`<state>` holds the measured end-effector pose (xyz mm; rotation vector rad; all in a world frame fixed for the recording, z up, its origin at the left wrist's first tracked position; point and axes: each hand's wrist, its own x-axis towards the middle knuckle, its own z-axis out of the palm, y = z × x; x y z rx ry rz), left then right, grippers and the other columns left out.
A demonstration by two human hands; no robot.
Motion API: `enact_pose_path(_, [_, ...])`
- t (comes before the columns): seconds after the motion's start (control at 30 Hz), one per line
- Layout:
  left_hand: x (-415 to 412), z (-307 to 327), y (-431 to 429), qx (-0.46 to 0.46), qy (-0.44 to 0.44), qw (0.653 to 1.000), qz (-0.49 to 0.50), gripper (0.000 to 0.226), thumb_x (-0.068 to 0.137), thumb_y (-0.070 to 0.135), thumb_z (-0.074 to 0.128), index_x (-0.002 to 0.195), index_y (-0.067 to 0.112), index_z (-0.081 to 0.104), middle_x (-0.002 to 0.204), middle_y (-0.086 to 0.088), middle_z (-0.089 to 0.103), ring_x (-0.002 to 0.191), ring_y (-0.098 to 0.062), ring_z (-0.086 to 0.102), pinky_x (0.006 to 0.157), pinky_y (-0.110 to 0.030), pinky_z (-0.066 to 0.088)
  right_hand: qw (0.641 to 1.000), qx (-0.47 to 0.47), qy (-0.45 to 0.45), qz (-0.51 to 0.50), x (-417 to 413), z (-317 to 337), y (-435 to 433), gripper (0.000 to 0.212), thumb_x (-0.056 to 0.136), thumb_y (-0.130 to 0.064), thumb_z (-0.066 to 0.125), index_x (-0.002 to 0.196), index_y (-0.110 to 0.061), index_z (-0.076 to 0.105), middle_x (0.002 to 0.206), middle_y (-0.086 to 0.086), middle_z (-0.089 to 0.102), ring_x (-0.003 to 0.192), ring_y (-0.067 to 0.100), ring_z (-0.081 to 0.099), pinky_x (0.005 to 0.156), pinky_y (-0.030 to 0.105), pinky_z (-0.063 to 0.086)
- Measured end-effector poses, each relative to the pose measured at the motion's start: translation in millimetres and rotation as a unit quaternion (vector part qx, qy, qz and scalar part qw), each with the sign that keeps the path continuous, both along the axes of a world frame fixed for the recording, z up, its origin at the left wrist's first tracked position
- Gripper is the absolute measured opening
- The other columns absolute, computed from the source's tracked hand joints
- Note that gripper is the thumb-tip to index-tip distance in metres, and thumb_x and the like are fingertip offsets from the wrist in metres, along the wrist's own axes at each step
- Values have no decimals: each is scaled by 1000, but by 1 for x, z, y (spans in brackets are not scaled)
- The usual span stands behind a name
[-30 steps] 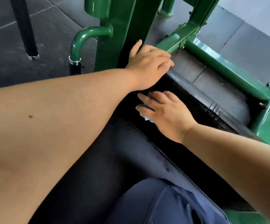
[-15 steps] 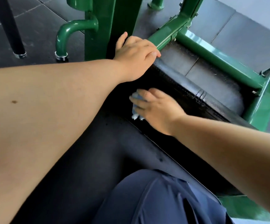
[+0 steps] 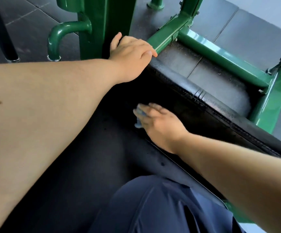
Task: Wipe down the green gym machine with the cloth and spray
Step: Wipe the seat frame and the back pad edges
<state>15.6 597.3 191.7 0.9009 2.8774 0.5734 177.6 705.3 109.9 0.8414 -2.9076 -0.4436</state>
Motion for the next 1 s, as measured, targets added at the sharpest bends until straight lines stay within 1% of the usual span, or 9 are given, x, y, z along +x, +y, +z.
enact_pose_path(0.1, [-2,-3,0,1,13,1000,2,43,100,28,22,112,45,60,131,25,49,134,-7,27,116,-37,-9,996,-22,-83,27,45,-25,12,47,81,-14,35,102,-9,77,117,1,70,115,22,63,101,34,45])
enact_pose_path(0.23, [-1,-6,4,3,37,999,8,42,99,29,23,110,45,61,133,25,48,133,-6,29,117,-38,-8,987,-157,3,-43,15,17,17,53,86,-21,28,112,-19,73,125,-4,66,123,21,58,108,32,39])
enact_pose_path(0.4, [2,2,3,-31,18,999,35,43,98,27,22,114,41,59,131,15,51,133,-14,31,118,-44,-6,988,-104,102,-40,6,48,38,41,90,-12,37,113,-7,70,123,-2,67,128,23,52,106,33,35])
enact_pose_path(0.47, [21,7,19,-54,15,998,10,41,98,26,24,114,34,61,127,6,55,132,-17,34,117,-50,-11,961,-249,-29,-112,50,23,42,38,88,-3,39,118,1,61,112,-1,72,113,18,63,98,30,46])
enact_pose_path(0.57, [53,2,50,-53,77,992,-89,40,97,28,26,107,32,64,114,11,62,127,-9,41,114,-49,-16,977,-95,-179,-69,99,-7,47,45,84,-19,37,108,-11,74,112,-3,72,107,17,67,99,25,42])
enact_pose_path(0.63, [58,-1,56,-51,95,990,-87,41,97,30,25,107,34,65,110,15,63,125,-9,42,115,-48,-13,971,-99,-184,-117,105,-10,52,54,82,-27,27,108,-24,75,120,-7,68,114,15,63,99,27,46])
enact_pose_path(0.7, [56,0,55,-61,85,991,-80,42,97,29,24,107,34,65,110,12,63,123,-11,44,117,-47,-9,967,-158,-151,-133,88,9,47,51,82,-28,30,105,-32,75,120,-12,67,113,12,63,94,26,51])
enact_pose_path(0.9, [56,3,56,-82,88,989,-82,34,98,27,31,107,33,63,113,8,60,126,-12,40,118,-46,-5,973,-199,110,-39,29,78,60,32,91,-12,45,98,-5,75,115,-1,71,124,26,55,105,31,34])
enact_pose_path(1.0, [57,7,55,-80,65,992,-75,40,98,28,25,111,35,62,121,10,59,129,-9,37,117,-45,-8,962,-254,6,-100,70,37,60,33,93,-8,44,108,-7,73,122,5,67,121,19,55,105,26,38])
